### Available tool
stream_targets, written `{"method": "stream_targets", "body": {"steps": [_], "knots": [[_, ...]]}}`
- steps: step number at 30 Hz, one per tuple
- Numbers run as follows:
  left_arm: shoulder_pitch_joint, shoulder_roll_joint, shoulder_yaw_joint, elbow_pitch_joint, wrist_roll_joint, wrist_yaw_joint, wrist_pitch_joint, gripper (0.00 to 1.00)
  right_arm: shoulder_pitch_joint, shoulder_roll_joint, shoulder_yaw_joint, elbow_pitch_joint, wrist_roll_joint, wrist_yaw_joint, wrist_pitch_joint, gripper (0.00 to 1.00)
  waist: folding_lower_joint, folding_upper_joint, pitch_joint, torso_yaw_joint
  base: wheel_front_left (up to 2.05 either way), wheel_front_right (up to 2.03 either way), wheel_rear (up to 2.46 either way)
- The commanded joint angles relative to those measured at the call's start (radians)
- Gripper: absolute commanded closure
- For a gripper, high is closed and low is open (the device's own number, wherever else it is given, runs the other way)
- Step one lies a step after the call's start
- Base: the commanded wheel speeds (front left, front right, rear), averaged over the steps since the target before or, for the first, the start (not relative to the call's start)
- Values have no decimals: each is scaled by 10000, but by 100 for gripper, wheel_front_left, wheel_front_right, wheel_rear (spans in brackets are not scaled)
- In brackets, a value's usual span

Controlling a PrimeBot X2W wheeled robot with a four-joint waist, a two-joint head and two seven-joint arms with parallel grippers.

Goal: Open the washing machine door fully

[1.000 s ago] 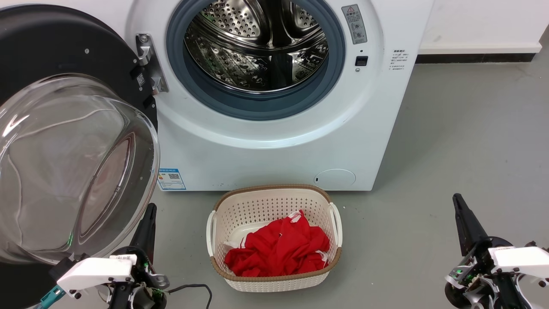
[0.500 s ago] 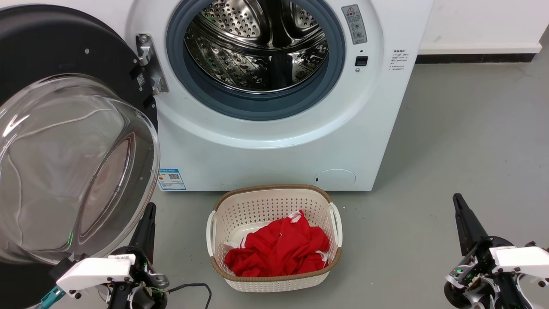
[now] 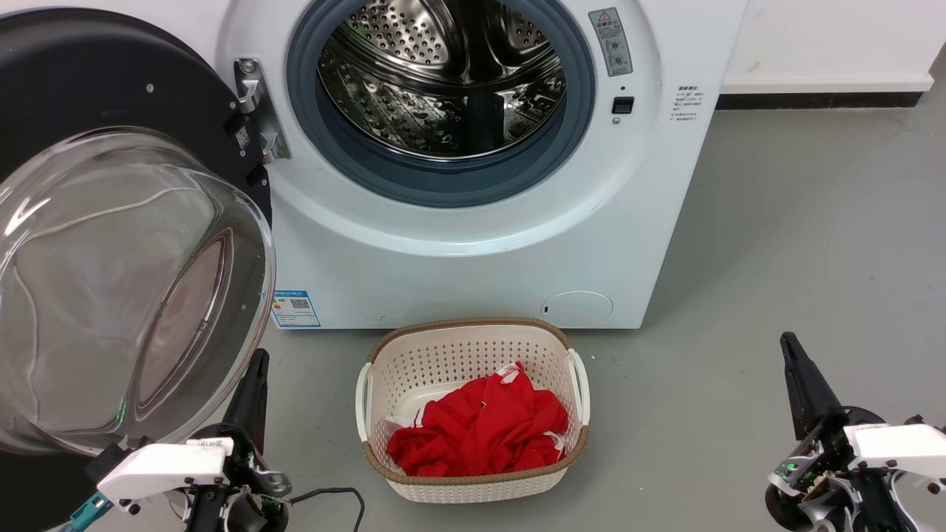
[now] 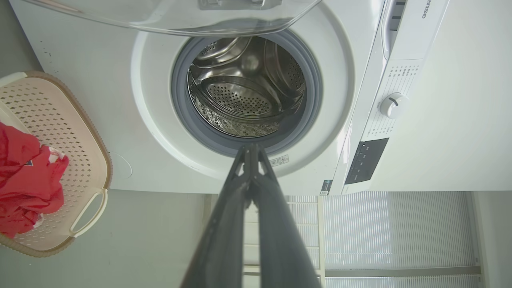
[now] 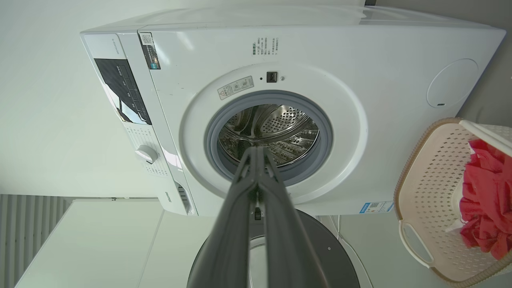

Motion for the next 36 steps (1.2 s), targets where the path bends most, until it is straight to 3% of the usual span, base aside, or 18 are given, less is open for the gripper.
{"method": "stream_targets", "body": {"steps": [1,36], "knots": [[-61,-14,32,6,-13,-33,25,100,-103,23,-21,17,-36,-3,18,100,0,-1,0,0,0,0,0],[-60,-14,29,4,-15,-33,23,100,-111,71,-83,19,-81,-3,72,100,0,-1,0,0,0,0,0]]}}
